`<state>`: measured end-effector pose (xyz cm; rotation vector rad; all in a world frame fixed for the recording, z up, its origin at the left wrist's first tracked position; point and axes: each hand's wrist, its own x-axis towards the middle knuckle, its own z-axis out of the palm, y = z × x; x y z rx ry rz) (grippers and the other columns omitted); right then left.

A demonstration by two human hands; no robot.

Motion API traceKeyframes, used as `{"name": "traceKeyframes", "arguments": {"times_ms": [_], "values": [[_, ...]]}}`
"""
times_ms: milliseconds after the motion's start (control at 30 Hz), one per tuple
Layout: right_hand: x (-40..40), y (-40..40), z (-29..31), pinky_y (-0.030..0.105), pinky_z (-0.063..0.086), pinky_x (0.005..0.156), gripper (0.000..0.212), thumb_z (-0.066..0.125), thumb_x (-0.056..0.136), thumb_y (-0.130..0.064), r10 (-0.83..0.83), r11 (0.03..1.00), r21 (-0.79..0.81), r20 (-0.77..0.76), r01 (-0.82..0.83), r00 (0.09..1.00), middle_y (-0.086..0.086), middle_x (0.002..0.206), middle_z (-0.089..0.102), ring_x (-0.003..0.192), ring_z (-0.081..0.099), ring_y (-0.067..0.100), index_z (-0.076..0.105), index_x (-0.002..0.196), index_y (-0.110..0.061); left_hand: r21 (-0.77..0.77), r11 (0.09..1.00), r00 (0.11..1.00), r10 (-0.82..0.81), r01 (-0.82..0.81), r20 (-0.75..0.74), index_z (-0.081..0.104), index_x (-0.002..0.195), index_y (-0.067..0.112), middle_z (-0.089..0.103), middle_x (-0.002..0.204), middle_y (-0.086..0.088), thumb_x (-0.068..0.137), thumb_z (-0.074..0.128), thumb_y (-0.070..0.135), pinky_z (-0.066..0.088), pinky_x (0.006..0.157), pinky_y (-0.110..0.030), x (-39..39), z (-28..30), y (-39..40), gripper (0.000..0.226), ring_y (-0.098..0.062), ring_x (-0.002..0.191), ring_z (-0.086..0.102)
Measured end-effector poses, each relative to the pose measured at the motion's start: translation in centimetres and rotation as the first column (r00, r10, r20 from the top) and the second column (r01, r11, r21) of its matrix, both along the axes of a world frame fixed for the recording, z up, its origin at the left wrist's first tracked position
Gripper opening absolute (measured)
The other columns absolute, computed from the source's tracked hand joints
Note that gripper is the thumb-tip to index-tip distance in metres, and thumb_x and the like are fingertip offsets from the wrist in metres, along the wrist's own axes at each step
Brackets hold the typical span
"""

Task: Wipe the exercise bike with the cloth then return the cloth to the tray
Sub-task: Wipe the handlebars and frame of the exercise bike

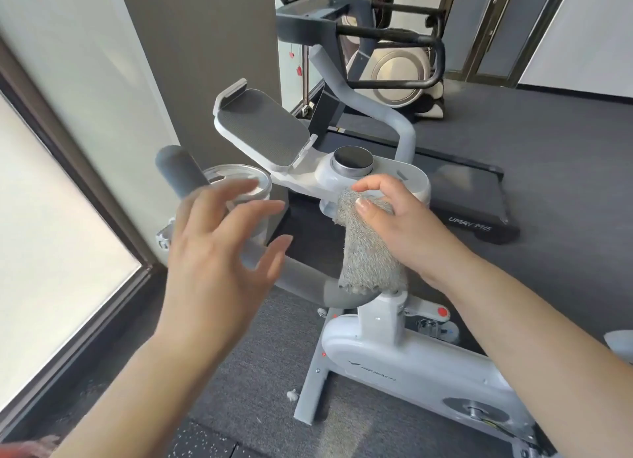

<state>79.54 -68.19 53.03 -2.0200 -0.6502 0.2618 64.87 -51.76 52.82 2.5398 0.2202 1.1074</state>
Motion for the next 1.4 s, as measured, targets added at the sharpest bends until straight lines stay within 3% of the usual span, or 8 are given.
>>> {"name": "traceKeyframes", "arguments": {"times_ms": [67, 200, 433, 700, 900, 1100, 1233, 1400], "values": [[0.0, 0.2, 0.0, 0.038, 0.048, 0.095, 0.029, 0.059, 0.083, -0.041, 0.038, 0.999, 0.038, -0.13, -0.033, 0.991, -0.004, 0.11, 0.063, 0.1, 0.06, 0.015, 0.056, 0.112, -0.044, -0.263, 0.958, 0.991, -0.127, 0.11, -0.051, 0.07, 0.104, 0.02, 0.068, 0.105, 0.006, 0.082, 0.072, 0.025, 0.045, 0.09, -0.016, 0.9, 0.7, -2.0, 0.023, -0.005, 0.097, 0.061], [0.1, 0.0, -0.1, 0.049, 0.045, 0.102, 0.058, 0.063, 0.062, -0.023, 0.175, 0.968, 0.223, -0.289, -0.111, 0.941, 0.0, 0.121, 0.064, 0.114, 0.06, 0.019, 0.058, 0.118, -0.04, -0.629, 0.759, 0.923, -0.345, 0.169, -0.169, 0.064, 0.106, 0.024, 0.071, 0.1, 0.006, 0.076, 0.077, 0.028, 0.056, 0.082, -0.028, 3.0, 1.1, -2.9, 0.033, -0.004, 0.087, 0.069], [-0.2, -0.4, 0.4, 0.046, 0.04, 0.108, 0.073, 0.062, 0.066, -0.006, 0.334, 0.929, 0.22, -0.159, -0.296, 0.929, -0.006, 0.134, 0.055, 0.124, 0.052, 0.012, 0.048, 0.133, -0.033, -0.696, 0.689, 0.883, -0.437, 0.203, -0.175, 0.052, 0.098, 0.032, 0.066, 0.11, 0.001, 0.072, 0.081, 0.019, 0.056, 0.077, -0.049, 3.9, 1.4, -2.7, 0.041, -0.023, 0.085, 0.07], [0.0, -1.0, 0.8, 0.034, 0.046, 0.102, 0.065, 0.078, 0.071, -0.014, 0.25, 0.954, 0.159, 0.052, -0.255, 0.967, -0.009, 0.125, 0.057, 0.111, 0.059, 0.008, 0.056, 0.127, -0.037, -0.689, 0.708, 0.924, -0.351, 0.156, -0.152, 0.067, 0.107, 0.03, 0.064, 0.08, 0.007, 0.072, 0.081, 0.007, 0.057, 0.077, -0.034, 4.3, 1.3, -2.1, 0.044, -0.009, 0.067, 0.062], [-0.6, -1.2, 0.5, 0.005, 0.029, 0.095, 0.075, 0.088, 0.059, -0.031, 0.2, 0.977, -0.125, 0.241, -0.174, 0.95, -0.011, 0.12, 0.044, 0.109, 0.043, -0.005, 0.054, 0.126, -0.036, -0.825, 0.516, 0.917, -0.399, 0.231, 0.007, 0.067, 0.106, 0.015, 0.074, 0.089, -0.011, 0.071, 0.076, -0.005, 0.058, 0.073, -0.029, 4.1, 2.0, -2.6, 0.041, -0.016, 0.076, 0.069], [-0.1, -1.6, 0.7, 0.001, 0.035, 0.082, 0.041, 0.079, 0.071, -0.015, 0.153, 0.988, 0.001, 0.214, -0.157, 0.965, -0.008, 0.106, 0.06, 0.091, 0.053, -0.014, 0.066, 0.11, -0.02, -0.41, 0.881, 0.94, -0.314, 0.234, -0.137, 0.066, 0.114, 0.026, 0.054, 0.109, 0.004, 0.065, 0.085, 0.029, 0.046, 0.084, -0.013, 4.0, 1.9, -2.6, 0.053, -0.003, 0.097, 0.056], [-0.5, -1.9, 0.5, 0.014, 0.046, 0.074, 0.035, 0.078, 0.068, -0.024, 0.15, 0.977, 0.134, 0.126, -0.167, 0.981, -0.017, 0.086, 0.064, 0.076, 0.059, -0.005, 0.062, 0.097, -0.035, -0.401, 0.884, 0.933, -0.324, 0.241, -0.154, 0.063, 0.106, 0.025, 0.066, 0.099, 0.008, 0.067, 0.085, 0.025, 0.051, 0.084, -0.018, 3.9, 2.3, -2.7, 0.045, -0.005, 0.089, 0.065], [-1.2, -2.8, 0.8, 0.022, 0.045, 0.095, 0.061, 0.076, 0.072, -0.024, 0.181, 0.963, 0.145, 0.277, -0.227, 0.944, -0.016, 0.125, 0.054, 0.114, 0.055, 0.003, 0.049, 0.125, -0.04, -0.424, 0.888, 0.952, -0.264, 0.176, -0.156, 0.061, 0.094, 0.028, 0.061, 0.073, 0.011, 0.065, 0.086, 0.026, 0.047, 0.065, -0.012, 3.8, 2.5, -2.9, 0.038, -0.011, 0.071, 0.061]]}}
